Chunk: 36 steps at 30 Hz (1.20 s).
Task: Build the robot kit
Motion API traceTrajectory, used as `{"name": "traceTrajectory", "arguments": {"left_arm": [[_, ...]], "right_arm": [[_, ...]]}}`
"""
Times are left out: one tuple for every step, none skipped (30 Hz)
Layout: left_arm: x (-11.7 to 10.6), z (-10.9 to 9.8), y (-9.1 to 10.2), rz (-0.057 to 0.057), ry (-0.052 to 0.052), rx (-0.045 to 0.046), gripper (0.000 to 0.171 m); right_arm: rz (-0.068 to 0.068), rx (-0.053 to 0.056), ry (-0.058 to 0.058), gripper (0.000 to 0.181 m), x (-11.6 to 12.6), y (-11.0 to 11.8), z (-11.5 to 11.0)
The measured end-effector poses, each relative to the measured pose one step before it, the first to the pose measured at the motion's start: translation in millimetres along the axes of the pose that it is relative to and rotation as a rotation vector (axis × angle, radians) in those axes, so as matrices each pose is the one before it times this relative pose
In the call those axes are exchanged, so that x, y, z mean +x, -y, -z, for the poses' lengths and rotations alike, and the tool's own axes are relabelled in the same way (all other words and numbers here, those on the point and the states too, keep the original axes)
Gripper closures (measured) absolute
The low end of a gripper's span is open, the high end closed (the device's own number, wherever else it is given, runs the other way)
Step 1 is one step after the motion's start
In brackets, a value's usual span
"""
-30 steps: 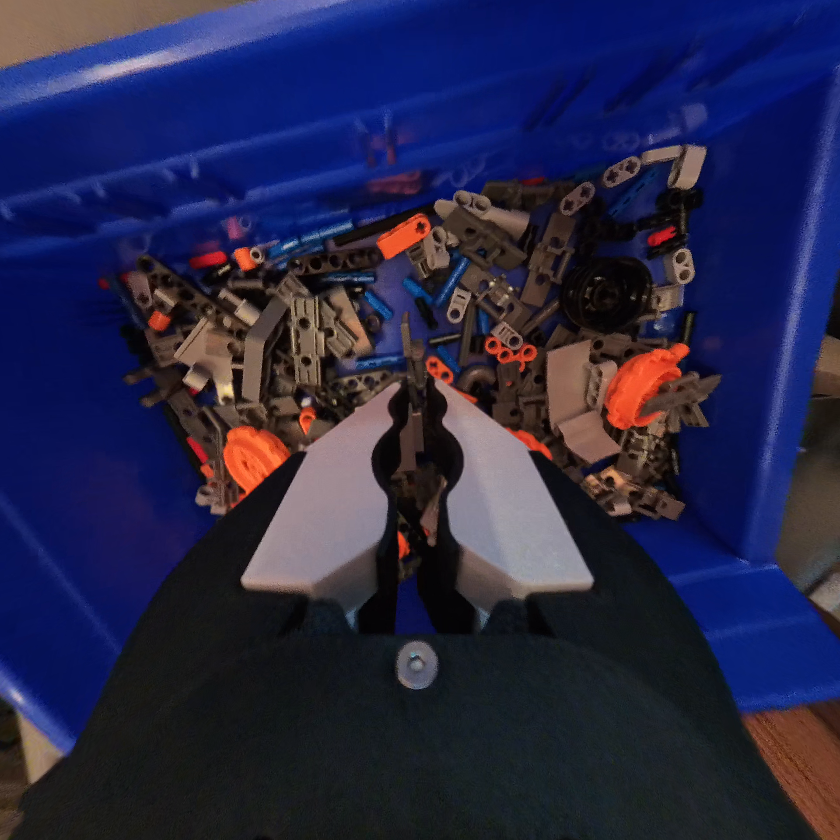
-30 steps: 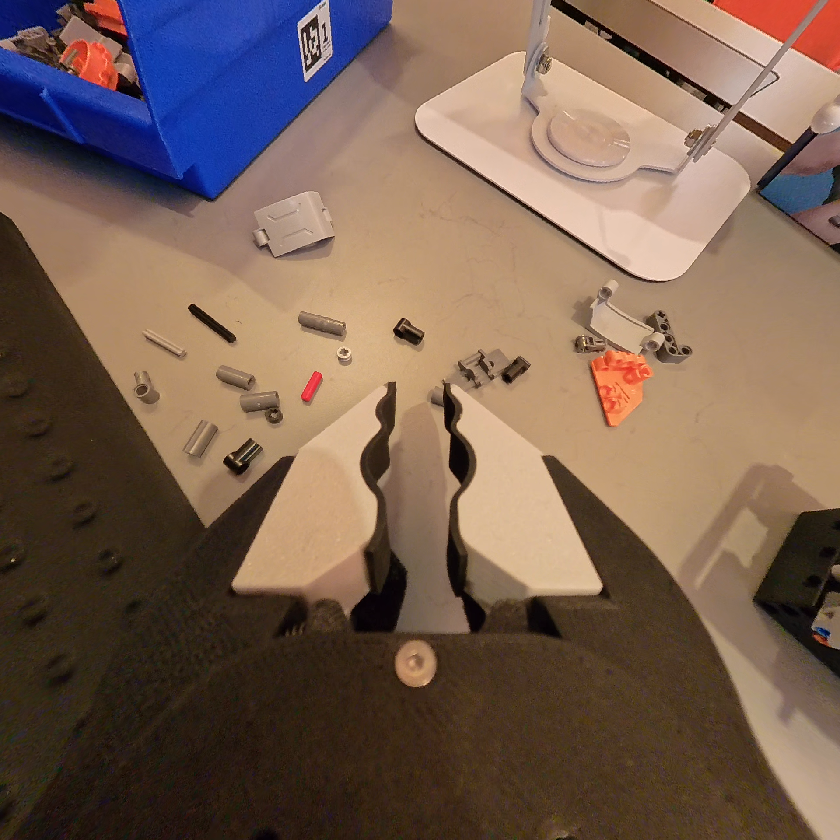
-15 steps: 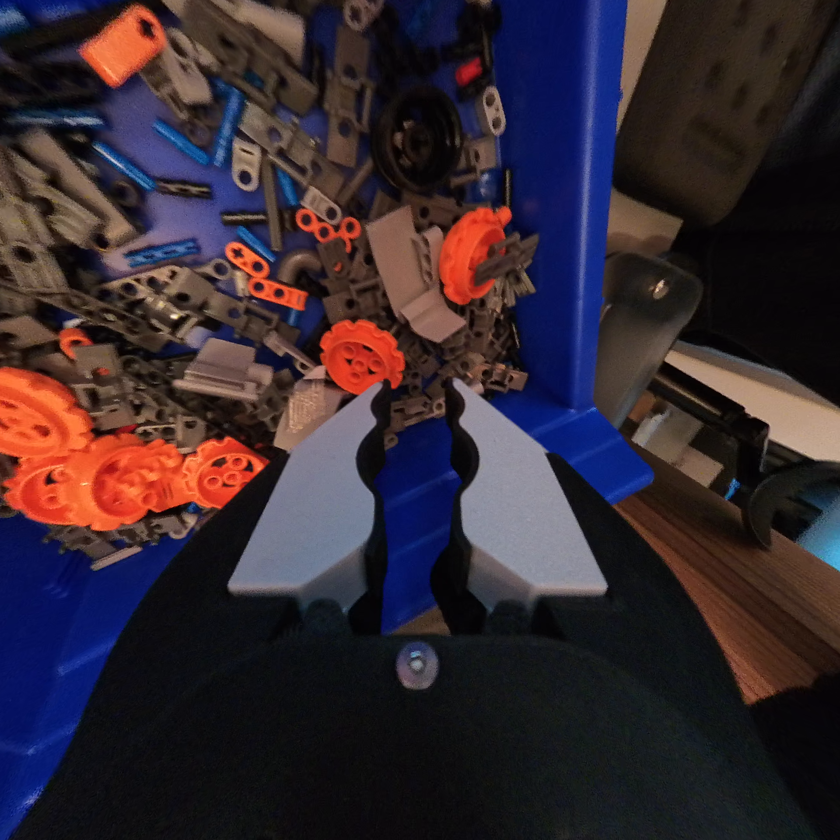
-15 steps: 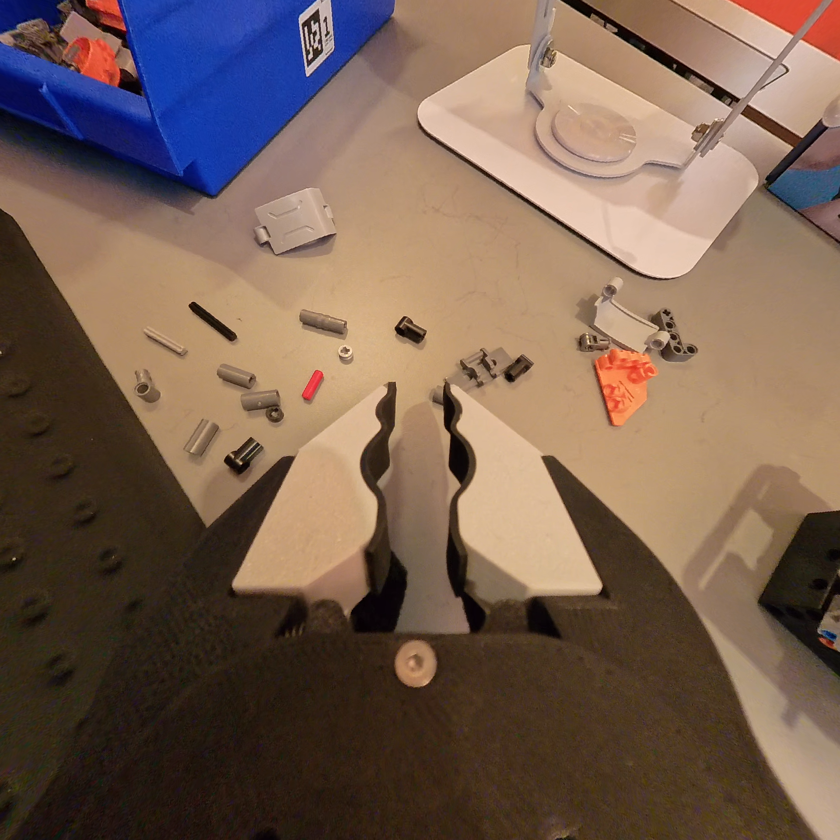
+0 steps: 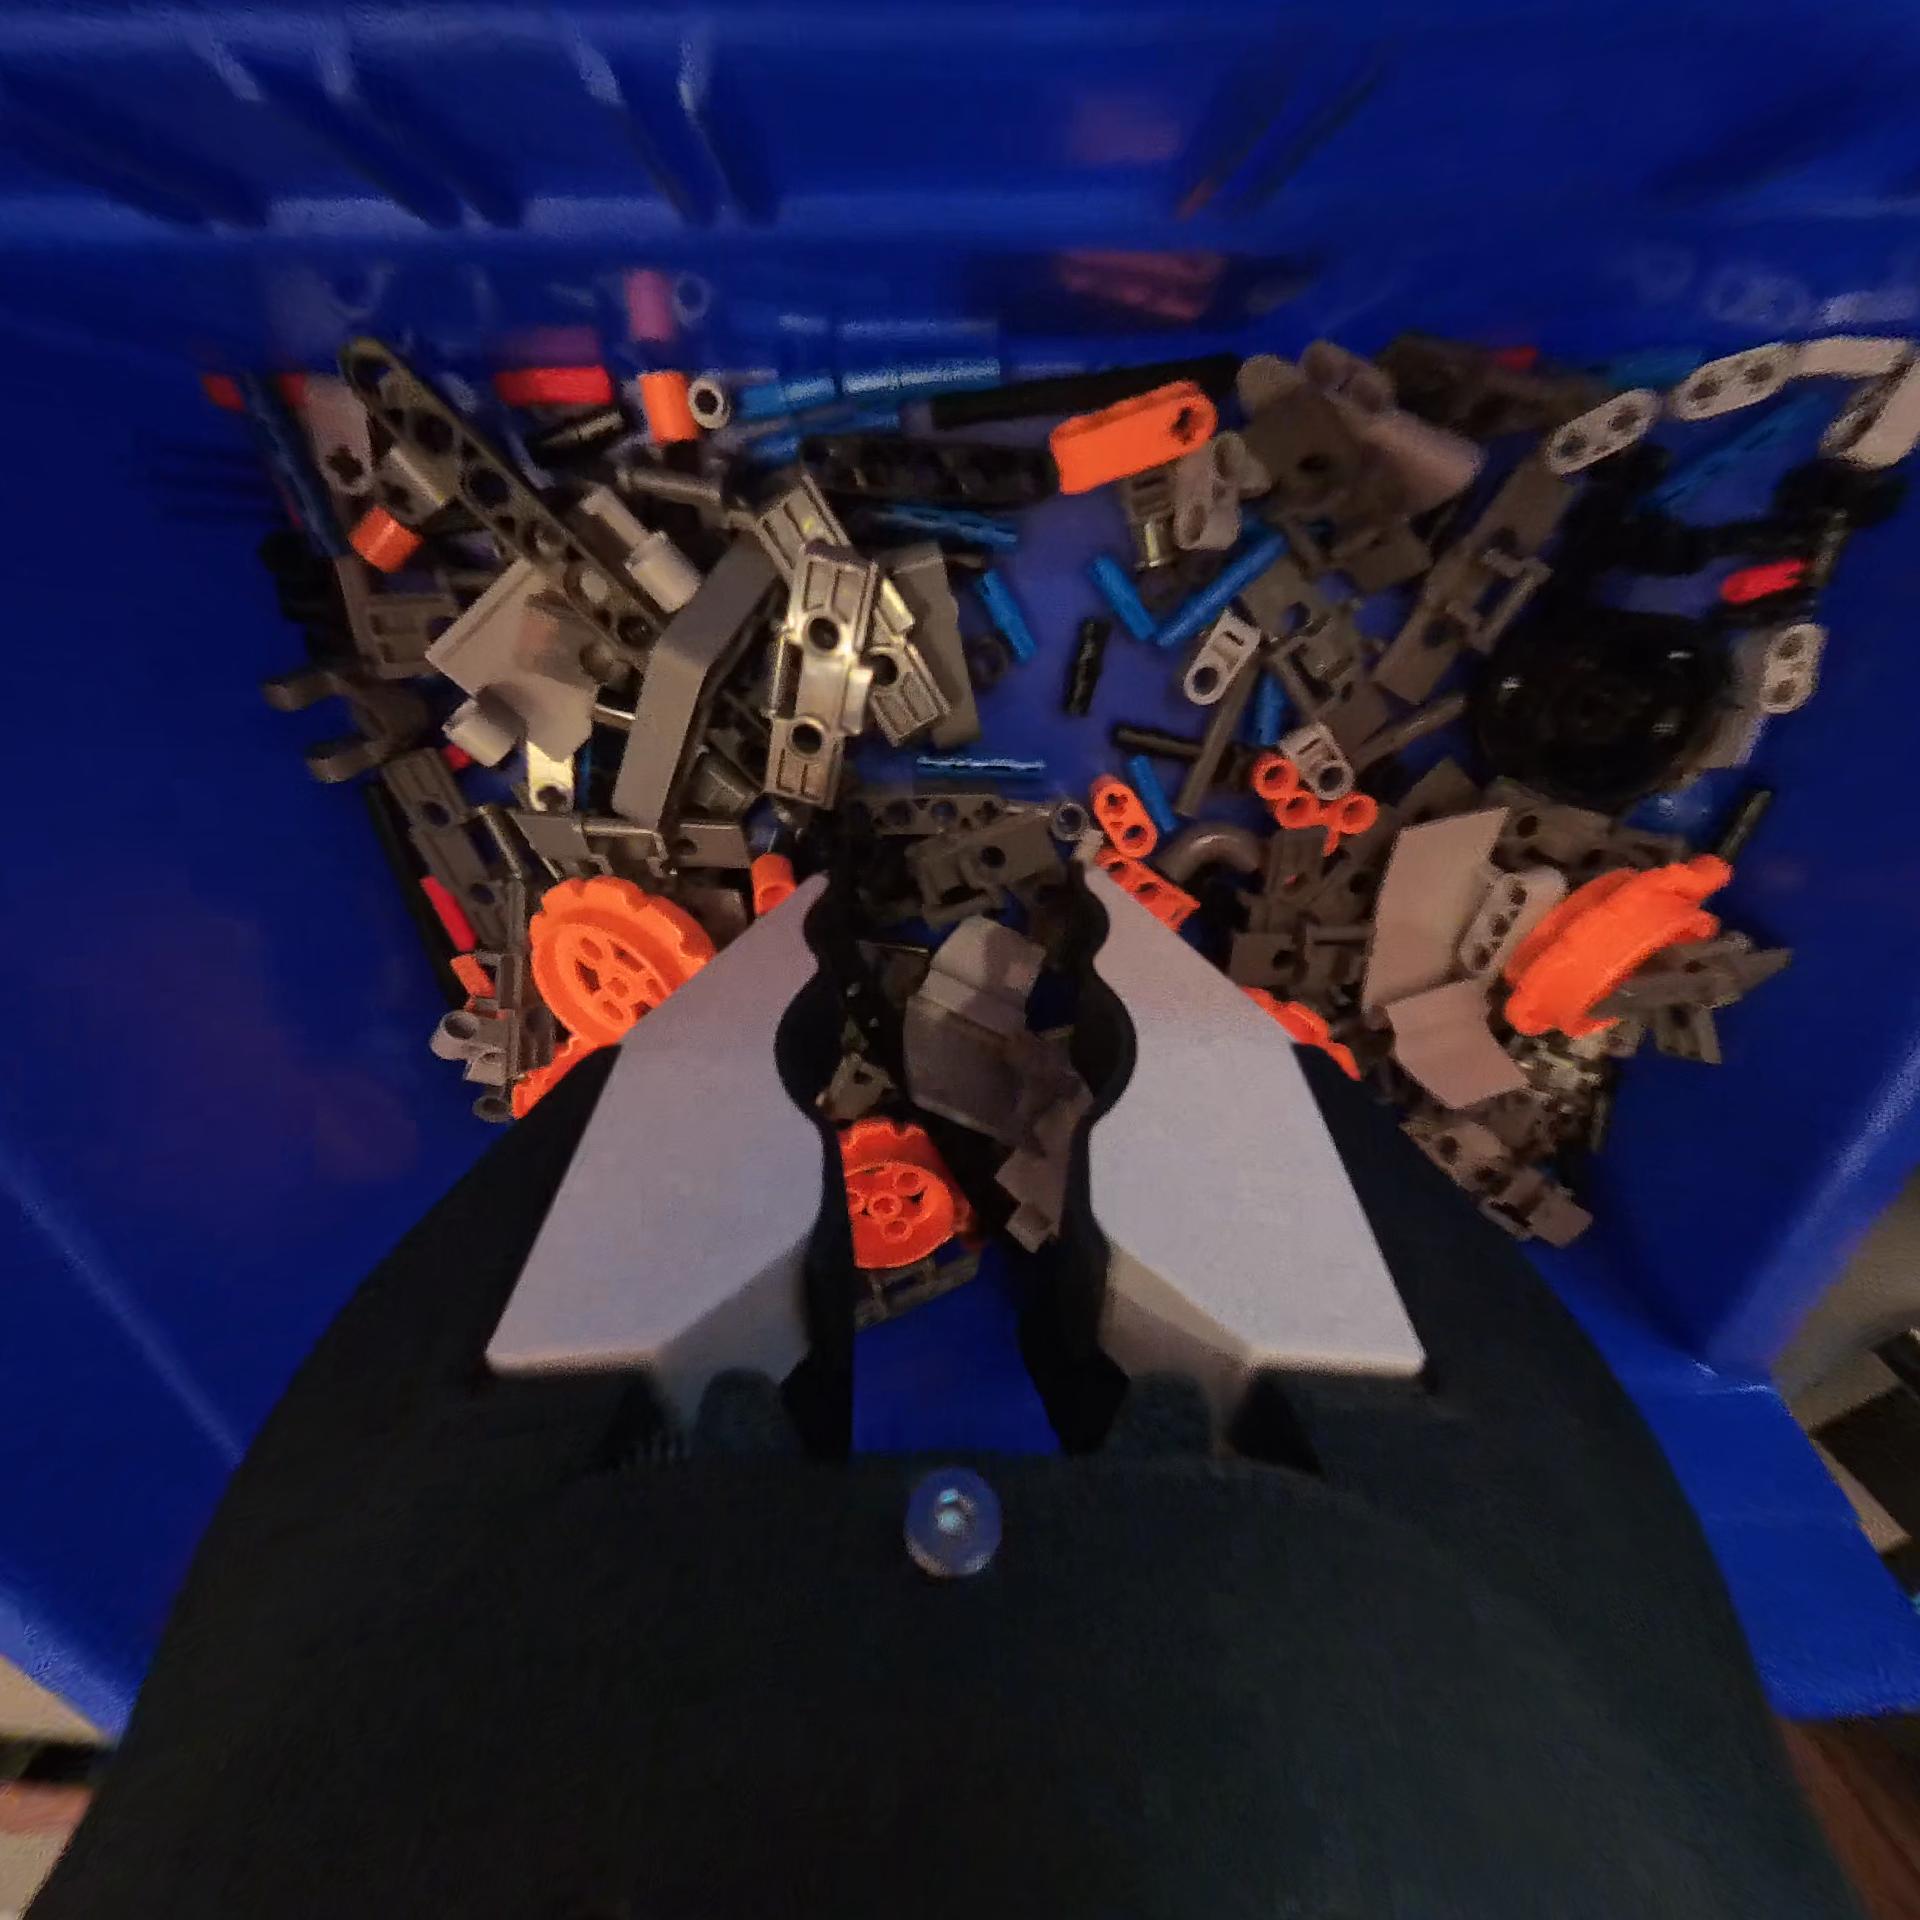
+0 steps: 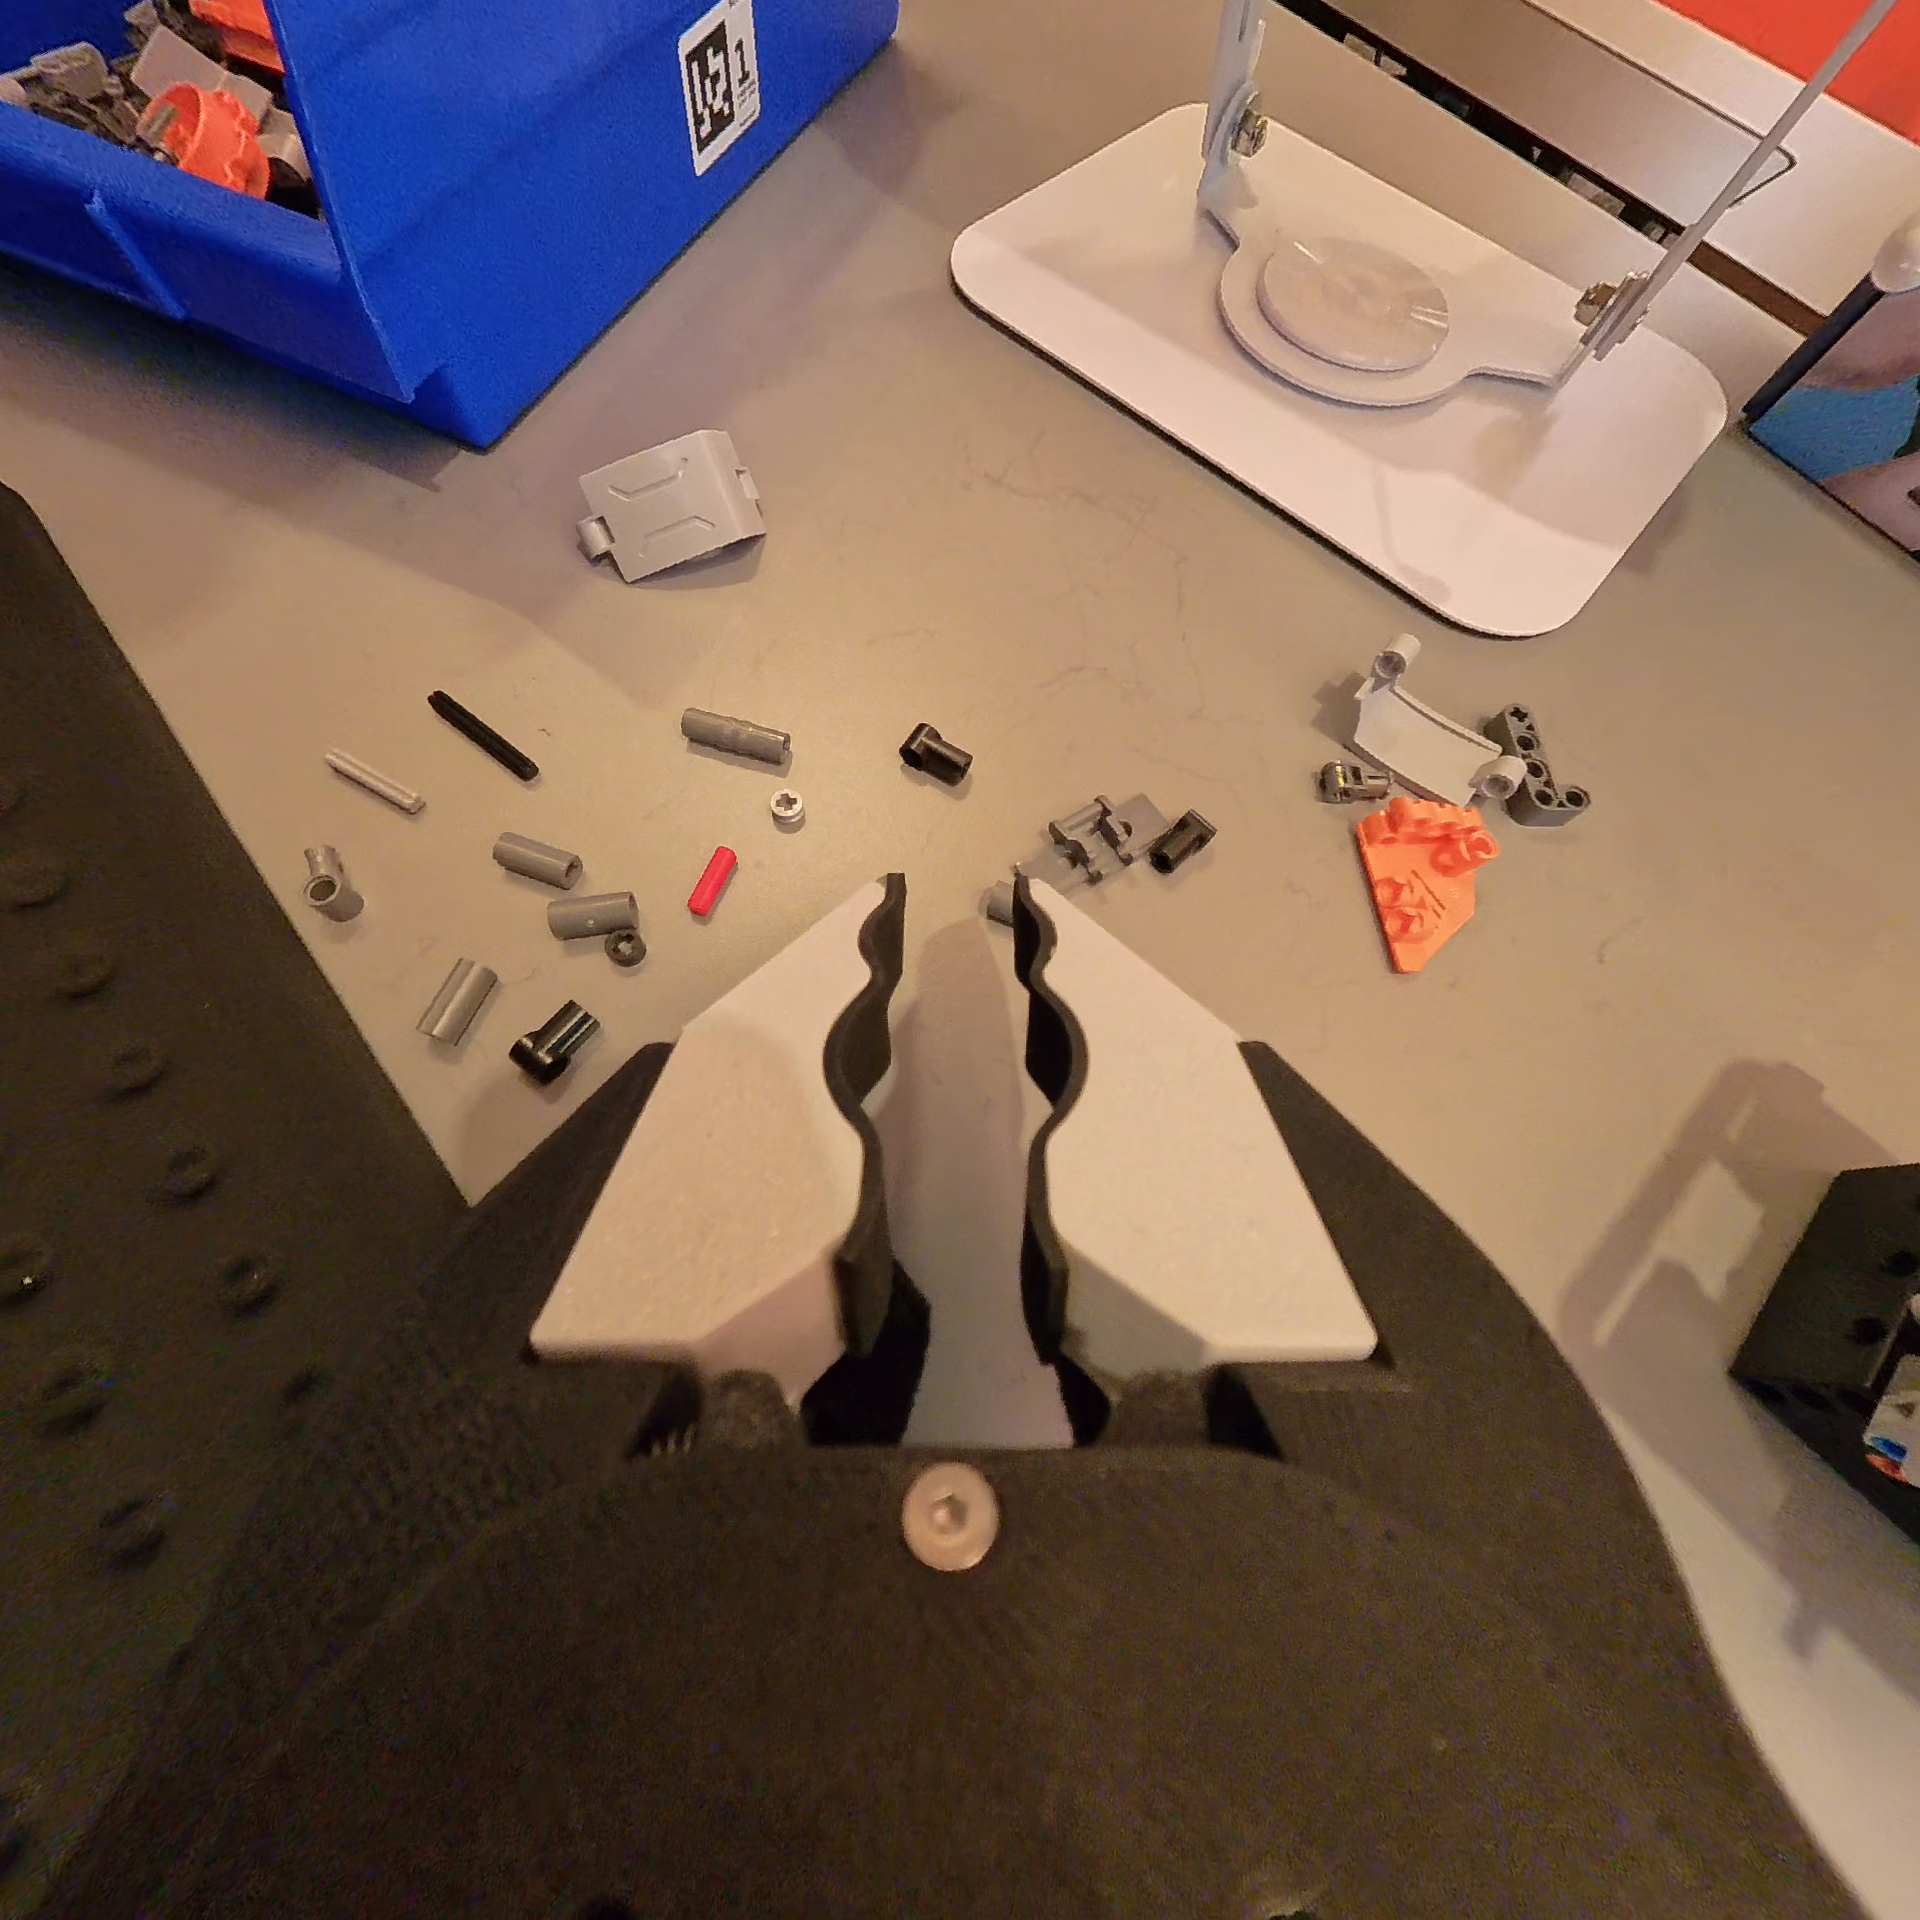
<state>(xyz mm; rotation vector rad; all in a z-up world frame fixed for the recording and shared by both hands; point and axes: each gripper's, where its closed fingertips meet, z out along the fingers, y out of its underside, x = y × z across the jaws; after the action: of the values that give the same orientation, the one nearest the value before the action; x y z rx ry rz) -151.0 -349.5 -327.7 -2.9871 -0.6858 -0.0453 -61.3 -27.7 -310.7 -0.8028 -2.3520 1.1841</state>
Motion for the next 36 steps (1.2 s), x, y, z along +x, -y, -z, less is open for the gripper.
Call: {"name": "traceTrajectory", "arguments": {"left_arm": [[-3.66,-3.98,0.20,0.0067,0.0226,-0.00774,0.135],[2.29,-2.50,2.59,0.0053,-0.0163,0.00775,0.133],[3.74,-0.73,2.92,0.0071,-0.0302,0.01237,0.136],[-1.55,-0.34,0.30,0.0045,0.0022,-0.00459,0.137],[-2.31,0.30,0.49,0.0015,0.0108,0.00228,0.140],[1.31,0.22,-0.34,-0.0015,-0.0107,0.00034,0.142],[0.28,0.80,-0.38,-0.0017,-0.0011,0.00377,0.143],[-1.27,1.36,-0.67,0.0021,0.0093,0.00539,0.143],[2.14,1.37,-1.65,0.0037,-0.0121,0.00144,0.143],[4.25,1.71,-1.30,0.0037,-0.0226,0.00334,0.143],[2.50,2.16,-1.27,-0.0007,-0.0056,0.00545,0.143],[2.73,2.01,-3.40,-0.0022,-0.0058,-0.00842,0.142],[6.53,2.33,-2.86,-0.0023,-0.0285,-0.00509,0.142],[6.57,2.90,-0.72,0.0014,-0.0258,0.00790,0.142],[5.68,3.09,-0.93,-0.0016,-0.0175,0.00590,0.142],[10.47,2.08,-2.84,-0.0098,-0.0445,-0.00763,0.142],[12.52,0.85,-3.87,-0.0126,-0.0538,-0.01615,0.142],[6.19,0.14,-4.27,-0.0071,-0.0146,-0.02001,0.142],[8.77,-0.36,-4.26,-0.0077,-0.0364,-0.02222,0.142],[7.85,-0.79,-3.10,-0.0060,-0.0363,-0.01899,0.141],[-1.51,0.46,-0.14,-0.0043,0.0166,-0.00788,0.137],[-1.99,1.86,3.54,-0.0047,0.0129,0.01518,0.129],[2.17,2.72,5.00,-0.0026,-0.0200,0.02913,0.129],[-3.90,3.21,3.60,0.0065,0.0121,0.02125,0.126],[-8.82,3.70,1.88,0.0107,0.0387,0.01162,0.124],[-8.25,3.91,2.84,0.0094,0.0312,0.01945,0.126],[-8.93,4.01,5.97,0.0163,0.0290,0.03734,0.127],[-11.16,3.25,8.26,0.0215,0.0414,0.04593,0.125],[-8.60,1.21,7.90,0.0132,0.0311,0.03840,0.123],[-4.91,-1.77,6.27,0.0061,0.0127,0.02257,0.123],[-6.28,-3.61,3.33,0.0007,0.0266,0.00196,0.122],[-7.73,-4.86,0.81,-0.0101,0.0416,-0.01393,0.122],[-4.72,-5.63,0.47,-0.0166,0.0276,-0.01573,0.119],[-3.27,-5.33,1.69,-0.0123,0.0227,-0.00642,0.118],[-2.52,-4.76,2.61,-0.0039,0.0197,0.00096,0.117],[-0.25,-4.93,0.79,-0.0055,0.0069,-0.00872,0.115]], "right_arm": [[-0.0003,0.0007,-0.0002,0.163,0.07,0.05,0.01],[0.0000,0.0000,-0.0003,0.163,0.05,0.09,0.05],[0.0001,0.0002,-0.0005,0.163,0.00,0.00,0.04],[-0.0003,0.0012,-0.0006,0.163,0.13,0.12,0.15],[-0.0010,0.0012,-0.0002,0.163,0.10,0.15,0.09],[-0.0008,0.0006,0.0000,0.163,0.16,0.10,0.08],[-0.0001,0.0006,-0.0001,0.163,-0.01,0.01,0.07],[-0.0002,0.0005,0.0001,0.163,0.05,0.11,0.08],[-0.0010,0.0004,0.0001,0.163,0.11,-0.01,0.04],[-0.0010,0.0005,0.0002,0.163,0.04,0.14,0.02],[-0.0003,0.0005,0.0002,0.163,0.01,0.02,0.03],[0.0002,-0.0003,0.0004,0.163,-0.10,0.01,-0.04],[0.0001,-0.0008,0.0005,0.163,0.00,-0.17,-0.06],[0.0000,-0.0009,0.0006,0.163,-0.08,-0.12,-0.11],[0.0004,-0.0007,0.0006,0.163,-0.11,-0.05,-0.19],[0.0006,-0.0010,0.0004,0.163,-0.15,-0.13,-0.11],[0.0007,-0.0015,0.0005,0.163,-0.15,-0.12,-0.19],[0.0006,-0.0012,0.0006,0.163,-0.11,-0.20,-0.21],[0.0004,-0.0004,0.0004,0.163,-0.10,-0.01,-0.03],[0.0001,-0.0001,0.0002,0.163,-0.01,-0.02,0.01],[0.0003,0.0003,-0.0005,0.163,0.02,0.01,0.04],[0.0002,0.0004,-0.0008,0.163,0.06,0.10,0.09],[-0.0002,0.0004,-0.0004,0.163,0.03,-0.03,0.09],[-0.0002,0.0011,-0.0004,0.163,0.04,0.15,0.10],[-0.0002,0.0014,-0.0006,0.163,0.14,0.23,0.19],[-0.0001,0.0008,-0.0006,0.164,0.07,0.11,0.12],[0.0004,-0.0001,-0.0004,0.163,0.02,0.04,-0.06],[0.0009,-0.0005,-0.0002,0.163,-0.06,-0.13,-0.03],[0.0008,-0.0002,-0.0001,0.163,-0.07,-0.01,0.01],[0.0005,-0.0004,0.0005,0.163,-0.10,-0.01,-0.03],[0.0006,-0.0012,0.0007,0.163,-0.18,-0.08,-0.20],[0.0015,-0.0007,-0.0002,0.163,-0.16,-0.15,-0.01],[0.0012,-0.0006,-0.0002,0.163,-0.10,-0.10,-0.08],[0.0003,-0.0008,0.0001,0.163,0.00,-0.12,-0.12],[0.0001,0.0003,-0.0002,0.163,-0.03,0.10,0.09],[0.0000,0.0006,-0.0002,0.163,0.02,0.00,0.08]]}}
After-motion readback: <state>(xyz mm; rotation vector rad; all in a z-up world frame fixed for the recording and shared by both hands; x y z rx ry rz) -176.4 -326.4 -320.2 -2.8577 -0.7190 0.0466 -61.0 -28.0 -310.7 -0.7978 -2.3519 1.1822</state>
